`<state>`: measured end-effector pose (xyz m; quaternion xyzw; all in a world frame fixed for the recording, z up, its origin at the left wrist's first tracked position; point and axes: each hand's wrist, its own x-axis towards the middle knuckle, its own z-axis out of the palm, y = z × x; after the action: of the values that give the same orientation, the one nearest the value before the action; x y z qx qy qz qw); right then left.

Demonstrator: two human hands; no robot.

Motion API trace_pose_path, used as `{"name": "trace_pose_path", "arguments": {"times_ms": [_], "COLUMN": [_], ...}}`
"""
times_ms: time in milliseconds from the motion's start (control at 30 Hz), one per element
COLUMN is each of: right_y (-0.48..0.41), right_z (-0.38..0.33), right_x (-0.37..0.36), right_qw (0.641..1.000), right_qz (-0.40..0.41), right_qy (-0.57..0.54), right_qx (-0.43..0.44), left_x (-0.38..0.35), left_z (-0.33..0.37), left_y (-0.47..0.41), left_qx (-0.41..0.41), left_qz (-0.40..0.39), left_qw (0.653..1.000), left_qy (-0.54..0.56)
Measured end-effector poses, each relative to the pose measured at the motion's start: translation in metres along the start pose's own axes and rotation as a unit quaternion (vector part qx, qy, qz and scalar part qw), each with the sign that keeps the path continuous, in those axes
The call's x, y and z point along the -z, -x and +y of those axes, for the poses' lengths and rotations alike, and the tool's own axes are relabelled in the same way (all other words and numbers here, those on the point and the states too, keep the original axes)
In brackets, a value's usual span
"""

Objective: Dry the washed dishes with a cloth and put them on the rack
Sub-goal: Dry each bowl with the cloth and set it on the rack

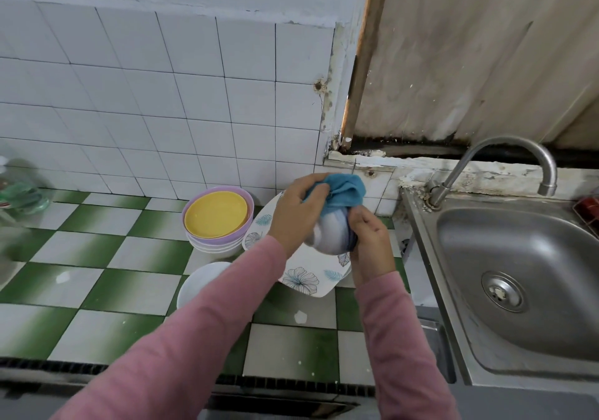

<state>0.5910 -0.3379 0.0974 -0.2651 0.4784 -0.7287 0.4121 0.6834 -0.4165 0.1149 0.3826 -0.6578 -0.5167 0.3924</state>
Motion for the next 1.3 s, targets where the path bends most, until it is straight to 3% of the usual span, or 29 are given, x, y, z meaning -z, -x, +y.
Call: {"name": "trace_pose_path", "arguments": {"times_ms": [200, 400, 500, 633, 767, 833, 967, 1100, 1200, 1300], "right_y": [0.007, 0.003, 0.004, 0.004, 0.004, 0.002, -0.005, -0.006, -0.005, -0.008], "right_z": [0.004, 0.007, 0.009, 0.011, 0.012, 0.010, 0.002, -0.002, -0.003, -0.007], "right_x": [-0.002, -0.008, -0.012, -0.018, -0.017, -0.011, 0.002, -0.001, -0.004, 0.002], "right_qw": [0.974, 0.940, 0.933, 0.942, 0.960, 0.968, 0.989, 0.995, 0.998, 0.999], "right_qz": [0.036, 0.062, 0.050, 0.049, 0.043, 0.036, 0.022, 0.016, 0.022, -0.003], "right_qy": [-0.207, -0.315, -0.338, -0.319, -0.262, -0.232, -0.137, -0.076, -0.026, 0.021], "right_qx": [-0.089, -0.116, -0.115, -0.095, -0.093, -0.091, -0.058, -0.055, -0.051, -0.028], "left_x": [0.011, -0.003, -0.010, -0.012, -0.008, -0.006, -0.010, -0.018, -0.017, -0.013], "left_z": [0.007, -0.020, -0.025, -0.027, -0.037, -0.030, -0.025, -0.029, -0.025, -0.018], "left_y": [-0.001, 0.012, 0.021, 0.033, 0.023, 0.018, 0.009, 0.016, 0.013, 0.006], "left_qx": [0.126, 0.137, 0.058, -0.098, -0.280, -0.278, -0.160, -0.242, -0.323, -0.270], "left_qz": [0.033, 0.077, 0.114, 0.119, 0.078, 0.060, 0.039, 0.081, 0.039, 0.023], "left_qw": [0.987, 0.973, 0.984, 0.988, 0.938, 0.937, 0.979, 0.952, 0.921, 0.946], "left_qy": [0.090, 0.170, 0.128, 0.006, -0.187, -0.202, -0.122, -0.169, -0.215, -0.180]}}
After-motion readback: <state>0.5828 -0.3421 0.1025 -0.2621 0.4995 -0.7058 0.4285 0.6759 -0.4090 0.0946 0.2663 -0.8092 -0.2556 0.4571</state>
